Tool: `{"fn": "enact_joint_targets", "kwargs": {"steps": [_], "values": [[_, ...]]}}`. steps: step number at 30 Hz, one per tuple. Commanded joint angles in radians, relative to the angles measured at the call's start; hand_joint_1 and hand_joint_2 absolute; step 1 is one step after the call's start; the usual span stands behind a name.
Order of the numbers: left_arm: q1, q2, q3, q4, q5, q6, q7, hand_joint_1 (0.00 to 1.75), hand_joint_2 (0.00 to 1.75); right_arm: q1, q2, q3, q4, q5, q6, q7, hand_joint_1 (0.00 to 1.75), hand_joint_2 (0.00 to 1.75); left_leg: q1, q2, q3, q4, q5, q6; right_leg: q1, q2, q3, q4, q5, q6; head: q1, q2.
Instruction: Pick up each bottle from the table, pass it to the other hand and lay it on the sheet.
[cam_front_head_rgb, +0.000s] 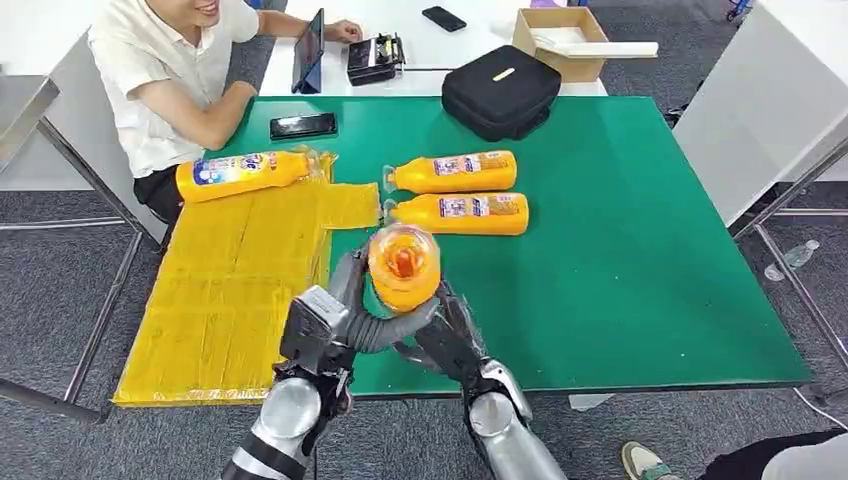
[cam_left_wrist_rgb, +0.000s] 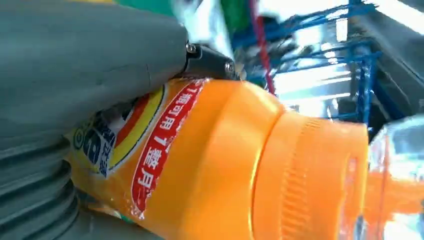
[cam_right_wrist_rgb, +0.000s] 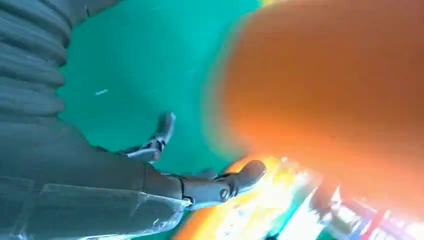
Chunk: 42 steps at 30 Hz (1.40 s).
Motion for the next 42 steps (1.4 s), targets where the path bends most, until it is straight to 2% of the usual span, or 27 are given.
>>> {"fn": "enact_joint_targets", "kwargs": {"steps": [1, 2, 3, 8, 10, 11, 15, 16, 20, 24, 26, 27, 28, 30, 32, 42], "values": [[0.012, -0.039, 0.134, -0.11, -0.425, 0.132, 0.061, 1.75, 1.75, 0.003, -0.014, -0.223, -0.071, 0.129, -0.067, 0.003, 0.0, 1.75, 0.0, 0.002, 0.001, 0.001, -0.001, 0.0, 0.0, 0.001, 0.001, 0.0, -0.001, -0.002, 0.0, 0.0], [0.015, -0.039, 0.134, -0.109, -0.425, 0.132, 0.061, 1.75, 1.75, 0.001, -0.015, -0.225, -0.072, 0.129, -0.068, 0.003, 0.0, 1.75, 0.0, 0.003, 0.003, 0.001, -0.002, 0.0, 0.001, 0.001, 0.003, 0.0, -0.001, -0.004, -0.001, 0.0], [0.017, -0.043, 0.14, -0.102, -0.416, 0.112, 0.085, 1.75, 1.75, 0.007, -0.011, -0.247, -0.088, 0.192, -0.19, -0.038, 0.0, 1.75, 0.0, 0.001, 0.002, 0.0, -0.001, 0.0, 0.0, -0.001, 0.002, 0.0, -0.001, -0.003, 0.0, 0.0], [0.014, -0.043, 0.139, -0.081, -0.414, 0.113, 0.082, 1.75, 1.75, 0.006, -0.01, -0.296, -0.109, 0.201, -0.157, -0.06, 0.0, 1.75, 0.0, 0.0, 0.003, 0.0, -0.001, 0.0, 0.001, -0.002, 0.004, -0.001, -0.001, -0.003, 0.0, 0.0], [0.018, -0.043, 0.145, -0.086, -0.416, 0.121, 0.085, 1.75, 1.75, 0.004, -0.003, -0.328, -0.107, 0.26, -0.226, -0.03, 0.0, 1.75, 0.0, 0.001, 0.005, 0.0, -0.002, 0.0, 0.001, -0.001, 0.005, -0.001, -0.002, -0.004, 0.0, 0.0], [0.02, -0.043, 0.166, -0.087, -0.419, 0.116, 0.093, 1.75, 1.75, -0.008, 0.005, -0.388, -0.114, 0.256, -0.256, -0.046, 0.0, 1.75, 0.0, 0.001, 0.003, 0.0, -0.001, 0.0, 0.001, -0.001, 0.004, -0.001, -0.001, -0.003, 0.0, 0.0], [0.006, -0.027, 0.203, -0.103, -0.55, 0.14, 0.1, 1.75, 1.75, -0.036, 0.023, -0.473, -0.171, 0.265, -0.25, -0.098, 0.0, 1.75, 0.0, 0.001, 0.005, 0.0, -0.002, 0.0, 0.001, -0.001, 0.005, 0.0, -0.002, -0.004, 0.0, 0.0], [0.003, -0.001, 0.199, -0.1, -0.697, 0.184, 0.135, 1.75, 1.75, -0.036, 0.03, -0.475, -0.191, 0.238, -0.215, -0.12, 0.0, 1.75, 0.0, 0.002, 0.002, 0.001, -0.001, 0.0, 0.0, 0.0, 0.001, 0.0, -0.001, -0.002, 0.0, 0.0], [-0.018, 0.019, 0.261, 0.037, -0.911, 0.214, 0.192, 1.75, 1.75, -0.014, 0.032, -0.415, -0.215, 0.247, -0.178, -0.143, 0.0, 1.75, 0.0, 0.004, 0.004, 0.0, -0.001, 0.0, 0.001, 0.002, 0.004, 0.0, -0.001, -0.004, 0.0, 0.0], [-0.064, 0.032, 0.288, 0.192, -1.085, 0.256, 0.232, 1.75, 1.75, -0.013, 0.003, -0.323, -0.15, 0.294, -0.235, -0.166, 0.0, 1.75, 0.0, 0.003, 0.007, -0.002, -0.001, 0.0, 0.001, 0.001, 0.006, -0.002, -0.001, -0.005, -0.001, 0.0], [-0.069, 0.032, 0.292, 0.206, -1.089, 0.26, 0.232, 1.75, 1.75, -0.015, 0.003, -0.32, -0.142, 0.293, -0.241, -0.167, 0.0, 1.75, 0.0, 0.002, 0.005, -0.001, 0.0, 0.0, 0.001, 0.0, 0.005, -0.002, 0.0, -0.003, 0.0, 0.0], [-0.069, 0.032, 0.292, 0.206, -1.089, 0.26, 0.232, 1.75, 1.75, -0.015, 0.003, -0.32, -0.142, 0.293, -0.241, -0.167, 0.0, 1.75, 0.001, 0.003, 0.01, -0.002, -0.001, 0.0, 0.003, 0.0, 0.01, -0.003, -0.001, -0.006, 0.0, 0.0], [-0.069, 0.032, 0.292, 0.206, -1.089, 0.26, 0.232, 1.75, 1.75, -0.015, 0.003, -0.32, -0.142, 0.293, -0.241, -0.167, 0.0, 1.75, 0.0, 0.003, 0.005, -0.001, 0.0, 0.0, 0.001, 0.001, 0.005, -0.002, 0.0, -0.003, 0.0, 0.0], [-0.07, 0.03, 0.292, 0.205, -1.089, 0.26, 0.232, 1.75, 1.75, -0.016, 0.0, -0.321, -0.142, 0.293, -0.241, -0.167, 0.0, 1.75, 0.001, 0.003, 0.006, -0.001, -0.001, 0.0, 0.001, 0.0, 0.005, -0.001, -0.001, -0.004, 0.0, 0.0], [-0.098, 0.047, 0.298, 0.264, -1.162, 0.243, 0.283, 1.75, 1.75, -0.027, -0.01, -0.298, -0.12, 0.287, -0.239, -0.171, 0.0, 1.75, 0.001, 0.002, 0.007, -0.001, -0.001, 0.0, 0.001, 0.0, 0.007, -0.002, -0.001, -0.004, 0.0, 0.0], [-0.16, 0.064, 0.432, 0.413, -1.247, 0.255, 0.336, 1.75, 1.75, -0.009, -0.027, -0.245, -0.119, 0.256, -0.248, -0.189, 0.0, 1.75, 0.001, 0.003, 0.007, -0.002, -0.001, 0.0, 0.002, 0.001, 0.007, -0.002, 0.0, -0.005, 0.0, 0.0]]}}
